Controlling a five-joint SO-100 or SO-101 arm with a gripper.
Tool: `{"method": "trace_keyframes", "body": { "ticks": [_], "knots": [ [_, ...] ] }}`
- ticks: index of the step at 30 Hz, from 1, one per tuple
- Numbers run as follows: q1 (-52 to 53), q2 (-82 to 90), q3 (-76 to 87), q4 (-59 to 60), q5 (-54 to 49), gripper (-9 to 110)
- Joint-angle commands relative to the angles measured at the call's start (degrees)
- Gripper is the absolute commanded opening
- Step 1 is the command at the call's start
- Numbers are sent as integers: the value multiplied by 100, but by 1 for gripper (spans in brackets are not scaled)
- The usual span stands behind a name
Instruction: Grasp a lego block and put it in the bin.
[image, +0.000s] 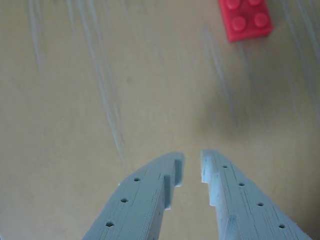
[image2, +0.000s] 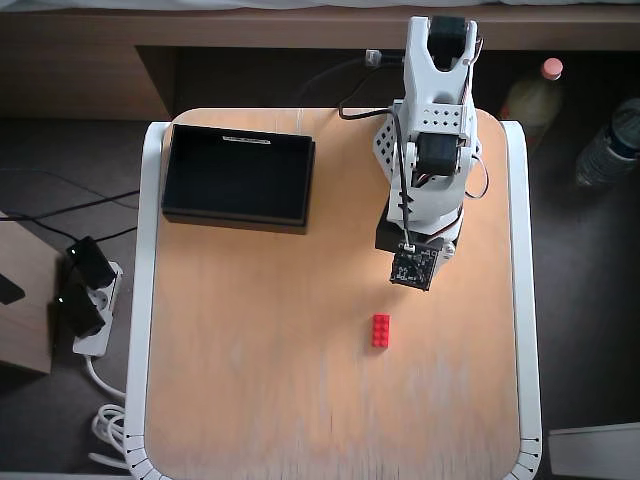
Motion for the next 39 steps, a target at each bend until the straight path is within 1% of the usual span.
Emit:
{"method": "trace_keyframes", "body": {
  "ticks": [1,27,29,33,39],
  "knots": [
    [35,510,879,62,-26,0],
    [35,501,879,53,9,0],
    [35,501,879,53,536,0],
    [9,492,879,35,773,0],
    [79,448,844,-360,1055,0]
  ]
}}
